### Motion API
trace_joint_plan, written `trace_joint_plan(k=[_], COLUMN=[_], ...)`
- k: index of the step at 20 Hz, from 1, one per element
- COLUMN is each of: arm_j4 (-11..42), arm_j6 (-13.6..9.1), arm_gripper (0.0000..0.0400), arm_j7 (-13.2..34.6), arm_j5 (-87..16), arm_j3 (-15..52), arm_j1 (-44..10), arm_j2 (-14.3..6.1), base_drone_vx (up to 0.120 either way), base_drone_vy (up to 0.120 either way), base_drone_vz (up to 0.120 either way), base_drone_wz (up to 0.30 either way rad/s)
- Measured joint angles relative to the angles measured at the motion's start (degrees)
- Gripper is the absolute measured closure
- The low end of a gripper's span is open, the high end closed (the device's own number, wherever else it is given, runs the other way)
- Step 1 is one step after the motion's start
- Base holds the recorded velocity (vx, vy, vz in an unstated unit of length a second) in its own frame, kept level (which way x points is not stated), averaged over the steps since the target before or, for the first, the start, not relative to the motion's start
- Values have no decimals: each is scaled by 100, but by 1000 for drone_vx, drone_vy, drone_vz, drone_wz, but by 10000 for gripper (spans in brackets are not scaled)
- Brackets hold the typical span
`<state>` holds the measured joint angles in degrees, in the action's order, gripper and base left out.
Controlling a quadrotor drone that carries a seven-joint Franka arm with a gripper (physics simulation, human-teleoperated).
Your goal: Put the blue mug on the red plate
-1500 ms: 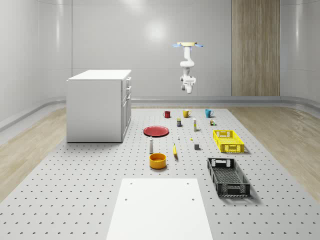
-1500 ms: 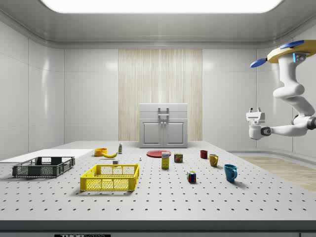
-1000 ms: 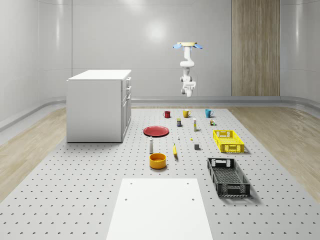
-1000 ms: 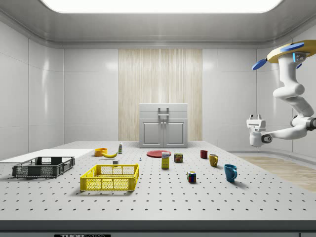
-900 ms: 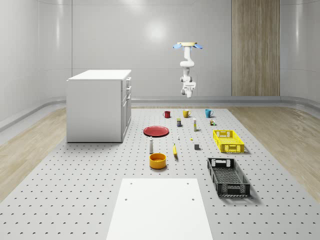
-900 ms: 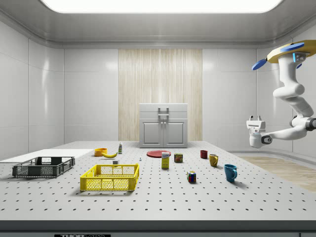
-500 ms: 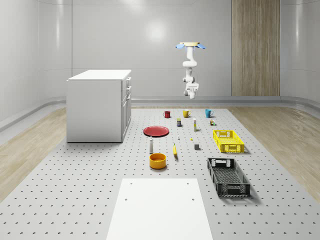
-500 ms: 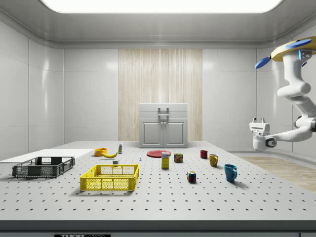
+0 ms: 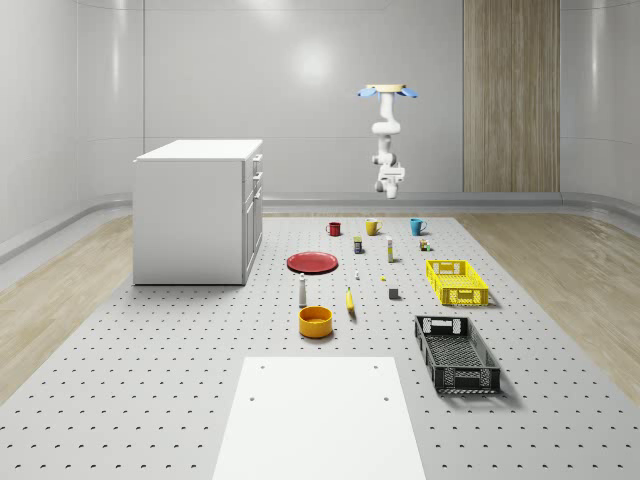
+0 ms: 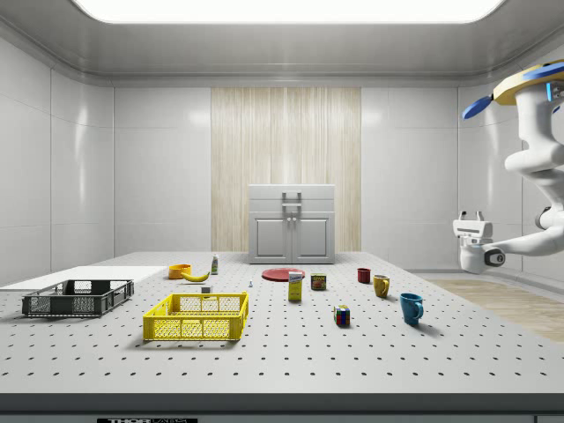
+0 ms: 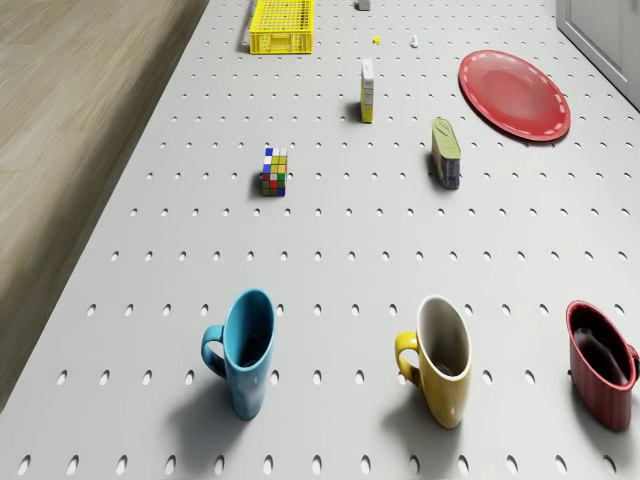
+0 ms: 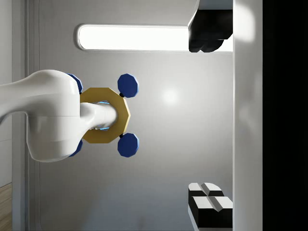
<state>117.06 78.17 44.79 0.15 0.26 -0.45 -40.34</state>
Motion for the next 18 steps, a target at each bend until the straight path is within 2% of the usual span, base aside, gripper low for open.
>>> trace_joint_plan(k=[10, 15, 18], arm_j4=[23, 38, 47], arm_j6=[40, 61, 74], arm_gripper=[0, 0, 0], arm_j7=[-1, 0, 2], arm_j5=[-8, -24, -43], arm_j3=[10, 23, 37], arm_j1=[-7, -12, -17], arm_j2=[-27, -42, -51], base_drone_vx=[0, 112, 40], base_drone_vy=[120, 120, 0], base_drone_vz=[0, 0, 0], base_drone_wz=[0, 0, 0])
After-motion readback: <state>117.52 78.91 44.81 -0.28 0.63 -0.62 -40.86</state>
